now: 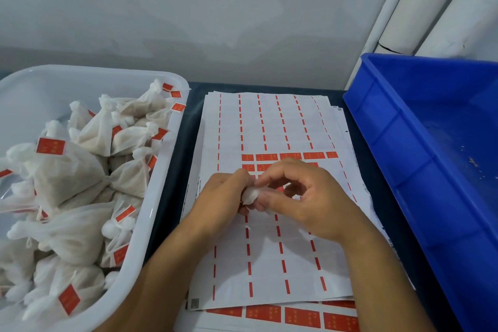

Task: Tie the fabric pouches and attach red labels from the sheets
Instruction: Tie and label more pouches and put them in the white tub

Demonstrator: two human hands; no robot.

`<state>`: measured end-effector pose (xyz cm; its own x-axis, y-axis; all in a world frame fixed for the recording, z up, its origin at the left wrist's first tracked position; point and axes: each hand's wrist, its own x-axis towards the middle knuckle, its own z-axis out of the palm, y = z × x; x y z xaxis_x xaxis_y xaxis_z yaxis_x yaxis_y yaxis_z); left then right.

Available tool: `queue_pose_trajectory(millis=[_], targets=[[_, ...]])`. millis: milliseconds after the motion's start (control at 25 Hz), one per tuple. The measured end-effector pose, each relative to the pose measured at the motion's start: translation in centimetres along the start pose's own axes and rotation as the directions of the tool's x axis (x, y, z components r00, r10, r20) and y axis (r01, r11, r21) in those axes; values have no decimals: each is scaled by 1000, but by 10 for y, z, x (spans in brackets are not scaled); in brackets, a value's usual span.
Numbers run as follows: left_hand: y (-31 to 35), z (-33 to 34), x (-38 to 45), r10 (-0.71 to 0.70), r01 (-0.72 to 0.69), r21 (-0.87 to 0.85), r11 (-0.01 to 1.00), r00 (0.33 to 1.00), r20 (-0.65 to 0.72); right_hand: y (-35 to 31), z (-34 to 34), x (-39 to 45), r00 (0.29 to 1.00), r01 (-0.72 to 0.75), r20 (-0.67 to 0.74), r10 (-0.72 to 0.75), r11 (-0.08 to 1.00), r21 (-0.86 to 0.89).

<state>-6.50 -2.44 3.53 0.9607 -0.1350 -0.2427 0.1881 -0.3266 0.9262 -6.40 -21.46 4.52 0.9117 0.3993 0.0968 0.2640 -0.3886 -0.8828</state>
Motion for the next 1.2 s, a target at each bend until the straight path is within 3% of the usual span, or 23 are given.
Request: queue_pose_trajectory(millis=[280, 600, 760, 960, 1200], targets=[[-3, 0, -2, -92, 100, -141, 985, 994, 62, 7, -6, -4, 998, 49, -21, -55, 973, -226], [-9, -2, 2, -95, 151, -324, 934, 978, 184, 3, -12, -7, 998, 35, -46, -47, 971, -235], [-5, -1, 1, -59, 118, -286, 951, 976, 209, 3, -11, -6, 996, 16, -82, -37, 968, -250], [0, -11, -5, 106, -30, -227, 974, 937, 333, 0, -9, -3, 975, 94, -184, -126, 980, -173], [7, -5, -7, 208, -135, -317, 939, 955, 210, -4, -3, 1, 922, 226, -314, -229, 973, -46]])
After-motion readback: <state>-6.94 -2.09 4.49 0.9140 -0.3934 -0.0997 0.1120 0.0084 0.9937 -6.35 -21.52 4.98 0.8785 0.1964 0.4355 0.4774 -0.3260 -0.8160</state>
